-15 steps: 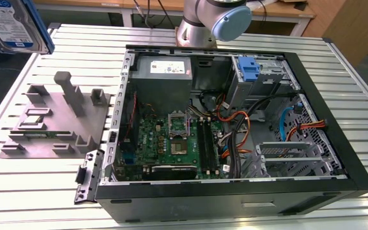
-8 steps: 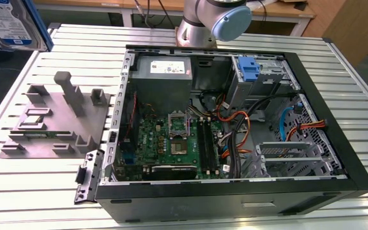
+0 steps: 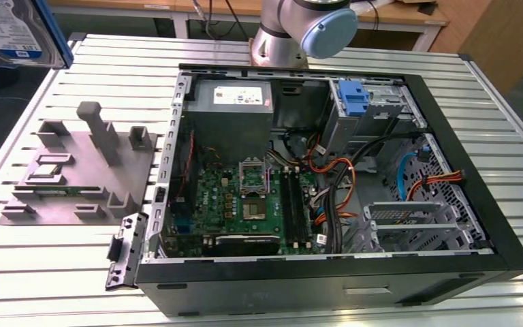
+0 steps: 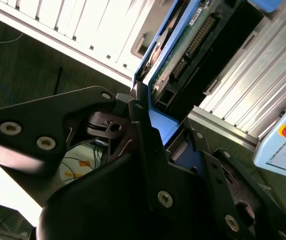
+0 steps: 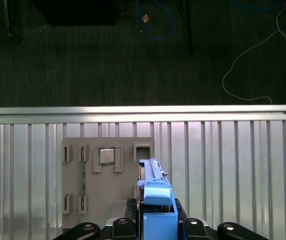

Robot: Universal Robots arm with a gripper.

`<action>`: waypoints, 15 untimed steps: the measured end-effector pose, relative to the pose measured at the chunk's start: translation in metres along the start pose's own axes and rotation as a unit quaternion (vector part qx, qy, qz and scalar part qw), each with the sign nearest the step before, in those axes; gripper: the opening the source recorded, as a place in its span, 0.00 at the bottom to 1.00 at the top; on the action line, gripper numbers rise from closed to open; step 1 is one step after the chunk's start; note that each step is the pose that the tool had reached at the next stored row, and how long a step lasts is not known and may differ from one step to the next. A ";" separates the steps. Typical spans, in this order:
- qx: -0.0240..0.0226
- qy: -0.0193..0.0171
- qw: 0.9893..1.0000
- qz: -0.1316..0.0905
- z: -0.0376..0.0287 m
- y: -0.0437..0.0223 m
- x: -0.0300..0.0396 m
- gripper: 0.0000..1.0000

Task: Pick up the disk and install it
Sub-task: 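Pick up the disk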

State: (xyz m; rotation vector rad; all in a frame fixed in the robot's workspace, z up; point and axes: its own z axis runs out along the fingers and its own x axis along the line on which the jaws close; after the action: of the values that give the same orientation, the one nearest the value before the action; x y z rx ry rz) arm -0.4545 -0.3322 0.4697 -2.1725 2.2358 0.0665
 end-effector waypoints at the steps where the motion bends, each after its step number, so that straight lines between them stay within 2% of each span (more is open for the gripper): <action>1: 0.000 0.000 1.000 0.000 -0.0003 0.0000 0.0000 0.36; 8: 0.000 0.000 1.000 0.000 -0.0006 0.0000 0.0001 0.36; 15: 0.000 0.000 1.000 0.000 -0.0007 -0.0001 0.0034 0.36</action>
State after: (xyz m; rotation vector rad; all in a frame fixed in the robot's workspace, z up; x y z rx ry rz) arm -0.4545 -0.3356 0.4703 -2.1725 2.2359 0.0666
